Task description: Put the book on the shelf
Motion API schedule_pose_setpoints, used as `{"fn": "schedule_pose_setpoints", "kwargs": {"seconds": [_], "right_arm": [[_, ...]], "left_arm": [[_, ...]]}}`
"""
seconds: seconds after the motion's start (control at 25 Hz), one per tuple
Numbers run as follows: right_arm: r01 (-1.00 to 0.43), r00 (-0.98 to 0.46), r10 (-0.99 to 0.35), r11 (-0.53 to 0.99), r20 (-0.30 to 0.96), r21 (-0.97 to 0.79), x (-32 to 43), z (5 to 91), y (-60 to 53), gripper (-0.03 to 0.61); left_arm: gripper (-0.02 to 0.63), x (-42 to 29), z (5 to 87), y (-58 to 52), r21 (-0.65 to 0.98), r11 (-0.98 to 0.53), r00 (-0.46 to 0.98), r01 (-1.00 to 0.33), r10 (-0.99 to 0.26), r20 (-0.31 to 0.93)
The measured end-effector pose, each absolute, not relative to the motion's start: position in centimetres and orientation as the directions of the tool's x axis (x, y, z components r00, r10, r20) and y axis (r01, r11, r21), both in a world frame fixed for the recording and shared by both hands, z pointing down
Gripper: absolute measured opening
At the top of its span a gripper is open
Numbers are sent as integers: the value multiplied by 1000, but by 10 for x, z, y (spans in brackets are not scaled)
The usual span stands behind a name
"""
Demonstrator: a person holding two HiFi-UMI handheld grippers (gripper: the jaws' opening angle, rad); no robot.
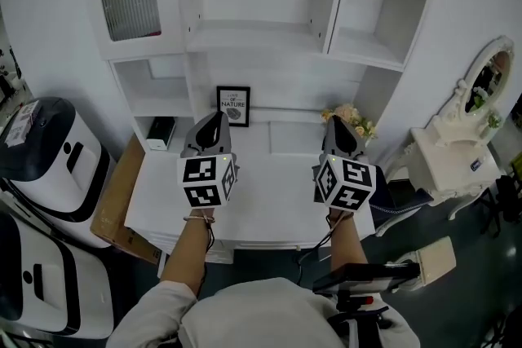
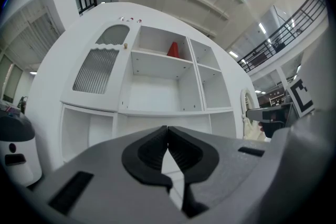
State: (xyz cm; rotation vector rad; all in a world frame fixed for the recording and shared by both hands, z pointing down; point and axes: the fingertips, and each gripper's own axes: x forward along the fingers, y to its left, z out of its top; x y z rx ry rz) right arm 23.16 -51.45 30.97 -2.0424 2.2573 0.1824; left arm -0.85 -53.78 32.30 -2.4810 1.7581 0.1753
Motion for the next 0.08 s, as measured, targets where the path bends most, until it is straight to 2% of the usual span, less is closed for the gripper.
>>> {"fn": "schedule_pose_setpoints", "kwargs": {"seconds": [0.08], "right_arm": [[-995,-99,-985,95,-141,28,234,313,-516,21]], "left_arm": [[9,-6,328,-540,-8,-332,330,-943,-934,-138]]}}
